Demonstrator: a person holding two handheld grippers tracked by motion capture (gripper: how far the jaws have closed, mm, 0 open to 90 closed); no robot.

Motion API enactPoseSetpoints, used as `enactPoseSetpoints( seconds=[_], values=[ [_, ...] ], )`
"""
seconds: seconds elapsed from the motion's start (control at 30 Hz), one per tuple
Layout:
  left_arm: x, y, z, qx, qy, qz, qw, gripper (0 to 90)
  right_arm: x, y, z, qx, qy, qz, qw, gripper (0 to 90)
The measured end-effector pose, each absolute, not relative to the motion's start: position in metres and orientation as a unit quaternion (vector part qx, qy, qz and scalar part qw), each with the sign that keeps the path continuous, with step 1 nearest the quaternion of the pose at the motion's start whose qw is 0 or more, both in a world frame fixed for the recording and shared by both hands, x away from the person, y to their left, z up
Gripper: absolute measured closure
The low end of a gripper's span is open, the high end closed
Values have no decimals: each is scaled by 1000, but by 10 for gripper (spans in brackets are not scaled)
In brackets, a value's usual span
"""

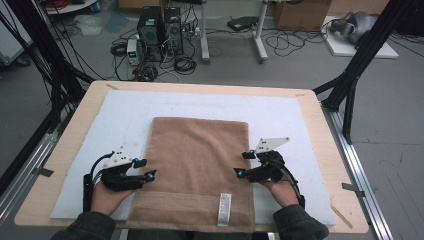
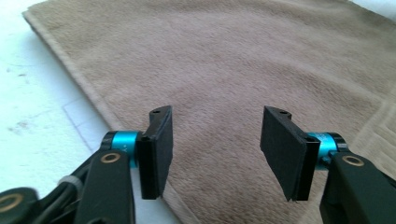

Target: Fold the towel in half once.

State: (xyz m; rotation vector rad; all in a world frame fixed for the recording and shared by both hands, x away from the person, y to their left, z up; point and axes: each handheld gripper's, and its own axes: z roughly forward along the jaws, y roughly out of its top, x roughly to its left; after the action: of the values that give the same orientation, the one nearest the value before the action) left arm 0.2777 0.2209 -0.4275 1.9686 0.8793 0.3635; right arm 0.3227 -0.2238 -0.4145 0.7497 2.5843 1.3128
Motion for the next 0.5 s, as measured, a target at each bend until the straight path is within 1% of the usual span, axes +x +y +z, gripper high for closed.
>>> enactPoseSetpoints(
  seconds=[0.3,0.5],
  values=[
    [290,217,-412,798,355,160,460,402,341,-226,-397,256,856,441,86,289],
    [294,214,-406,801,349,165,457,400,345,-228,-394,258,858,436,90,279]
  ],
)
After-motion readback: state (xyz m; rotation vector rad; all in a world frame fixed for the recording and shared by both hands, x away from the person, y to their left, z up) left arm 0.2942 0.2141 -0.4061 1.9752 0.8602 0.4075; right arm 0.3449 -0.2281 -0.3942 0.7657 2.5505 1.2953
